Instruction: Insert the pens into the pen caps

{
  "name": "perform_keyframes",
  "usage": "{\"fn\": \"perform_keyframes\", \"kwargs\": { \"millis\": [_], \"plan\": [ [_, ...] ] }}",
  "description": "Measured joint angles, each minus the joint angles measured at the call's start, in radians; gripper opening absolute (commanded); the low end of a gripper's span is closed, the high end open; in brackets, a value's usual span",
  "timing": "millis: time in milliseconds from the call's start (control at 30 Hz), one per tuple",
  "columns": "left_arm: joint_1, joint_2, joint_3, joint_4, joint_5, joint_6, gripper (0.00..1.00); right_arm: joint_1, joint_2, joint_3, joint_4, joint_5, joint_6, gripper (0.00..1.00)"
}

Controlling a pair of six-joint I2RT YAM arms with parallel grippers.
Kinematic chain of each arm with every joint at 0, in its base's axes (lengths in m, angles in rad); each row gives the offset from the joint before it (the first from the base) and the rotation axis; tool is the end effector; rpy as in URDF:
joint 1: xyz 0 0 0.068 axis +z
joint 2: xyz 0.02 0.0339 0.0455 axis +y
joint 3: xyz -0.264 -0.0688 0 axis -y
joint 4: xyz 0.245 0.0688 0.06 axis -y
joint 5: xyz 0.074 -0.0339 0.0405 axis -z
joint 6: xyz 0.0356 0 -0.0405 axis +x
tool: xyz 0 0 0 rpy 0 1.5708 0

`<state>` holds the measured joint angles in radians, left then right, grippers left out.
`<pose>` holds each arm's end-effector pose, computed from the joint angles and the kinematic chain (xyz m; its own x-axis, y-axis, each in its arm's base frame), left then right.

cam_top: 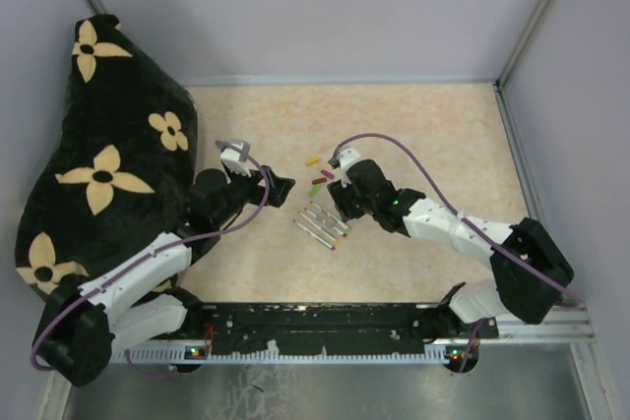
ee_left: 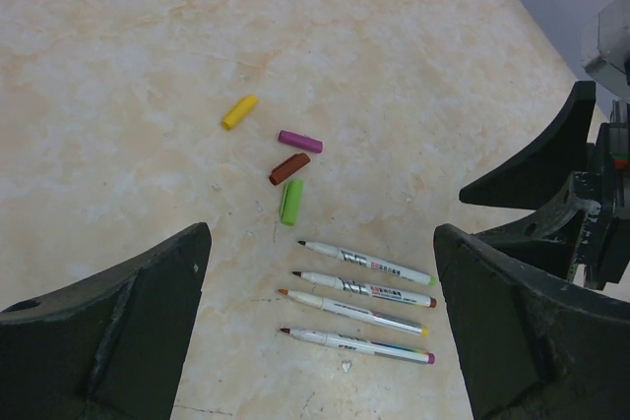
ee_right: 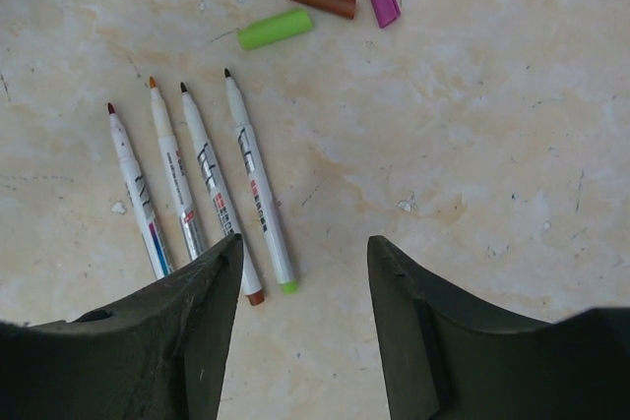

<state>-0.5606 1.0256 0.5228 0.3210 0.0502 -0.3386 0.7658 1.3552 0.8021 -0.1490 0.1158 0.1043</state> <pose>0.1976 -0.1262 0.2539 -0.3347 -0.1816 -0.9247 0.4894 0.8050 -0.3352 0.2097 0.1960 0.2231 -0.5281 -0.3643 -0.7671 -0.5730 0.8195 0.0053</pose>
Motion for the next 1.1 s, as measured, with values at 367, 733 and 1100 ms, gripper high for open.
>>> {"fn": "perform_keyframes", "kwargs": {
  "millis": [367, 733, 1100],
  "plan": [
    [0.0, 0.008, 0.0, -0.01, -0.007, -0.001, 1.0, 0.025, 0.098, 0.033, -0.001, 0.014, -0.016, 0.41],
    [0.0, 0.01, 0.0, -0.016, -0.016, 0.0, 1.0, 0.048, 0.193, 0.085, -0.026, 0.015, -0.034, 0.4],
    [0.0, 0.01, 0.0, -0.016, -0.025, 0.002, 1.0, 0.066, 0.249, 0.103, -0.045, 0.023, -0.035, 0.4]
  ]
}}
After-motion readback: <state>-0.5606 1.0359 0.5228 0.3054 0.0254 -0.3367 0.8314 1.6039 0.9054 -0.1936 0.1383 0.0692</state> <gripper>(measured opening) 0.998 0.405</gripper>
